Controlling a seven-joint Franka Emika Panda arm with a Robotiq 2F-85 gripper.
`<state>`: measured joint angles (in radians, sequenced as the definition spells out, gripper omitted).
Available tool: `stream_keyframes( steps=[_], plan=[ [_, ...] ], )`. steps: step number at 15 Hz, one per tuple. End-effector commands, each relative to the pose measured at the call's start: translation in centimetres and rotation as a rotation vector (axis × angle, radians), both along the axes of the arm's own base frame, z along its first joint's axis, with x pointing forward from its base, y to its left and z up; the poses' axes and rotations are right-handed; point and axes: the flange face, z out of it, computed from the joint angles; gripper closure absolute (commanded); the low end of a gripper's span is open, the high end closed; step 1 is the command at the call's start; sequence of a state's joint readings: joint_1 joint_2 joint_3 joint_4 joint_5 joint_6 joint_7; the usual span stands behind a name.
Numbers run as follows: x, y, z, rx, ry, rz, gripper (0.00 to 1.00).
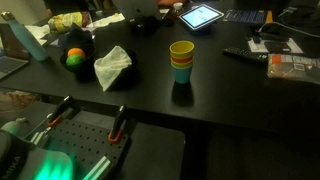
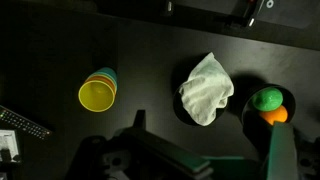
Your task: Use the towel to wipe the part of the counter next to the cups
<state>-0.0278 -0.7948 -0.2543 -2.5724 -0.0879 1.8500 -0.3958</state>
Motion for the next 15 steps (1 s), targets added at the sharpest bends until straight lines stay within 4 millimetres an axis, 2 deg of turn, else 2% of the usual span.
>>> stream_keyframes(
  steps=[1,11,13,15],
  plan=[
    [0.0,0.0,0.2,0.000,-0.003,-0.001,0.00],
    [0.0,-0.1,0.7,-0.002,-0.014,-0.002,0.00],
    [0.8,1.3,-2.6,0.035,0.030,0.029,0.00],
    [1.0,3.9,-6.5,0.072,0.072,0.087,0.00]
  ],
)
